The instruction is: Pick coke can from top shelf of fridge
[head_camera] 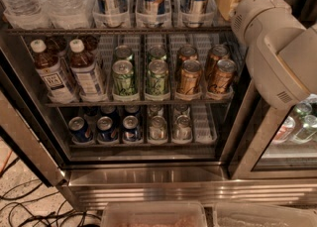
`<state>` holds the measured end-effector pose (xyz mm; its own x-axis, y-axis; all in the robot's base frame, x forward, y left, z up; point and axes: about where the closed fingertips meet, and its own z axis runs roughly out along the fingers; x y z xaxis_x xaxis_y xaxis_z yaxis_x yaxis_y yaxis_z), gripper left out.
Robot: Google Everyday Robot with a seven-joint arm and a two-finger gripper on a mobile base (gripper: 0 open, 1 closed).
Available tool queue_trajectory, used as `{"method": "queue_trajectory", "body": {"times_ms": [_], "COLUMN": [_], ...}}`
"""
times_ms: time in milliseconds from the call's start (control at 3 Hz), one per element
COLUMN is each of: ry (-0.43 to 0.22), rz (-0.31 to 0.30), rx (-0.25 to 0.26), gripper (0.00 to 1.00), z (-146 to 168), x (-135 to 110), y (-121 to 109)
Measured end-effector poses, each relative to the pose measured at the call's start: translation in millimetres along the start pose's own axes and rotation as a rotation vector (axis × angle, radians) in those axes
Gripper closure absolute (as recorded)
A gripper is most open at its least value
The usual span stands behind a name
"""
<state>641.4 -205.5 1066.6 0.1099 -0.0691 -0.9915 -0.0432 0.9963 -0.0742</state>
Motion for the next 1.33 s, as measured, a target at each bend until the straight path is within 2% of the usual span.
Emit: {"method": "queue_trajectory", "body": {"times_ms": [333, 1333], "ry": [0.0, -0.022], "rz": [0.0, 0.002], "rx": [0.0, 0.016], "gripper": [1.0, 1.0], "z": [0.0, -17.9], "x": [0.0, -5.9], "y": [0.0, -2.7]}}
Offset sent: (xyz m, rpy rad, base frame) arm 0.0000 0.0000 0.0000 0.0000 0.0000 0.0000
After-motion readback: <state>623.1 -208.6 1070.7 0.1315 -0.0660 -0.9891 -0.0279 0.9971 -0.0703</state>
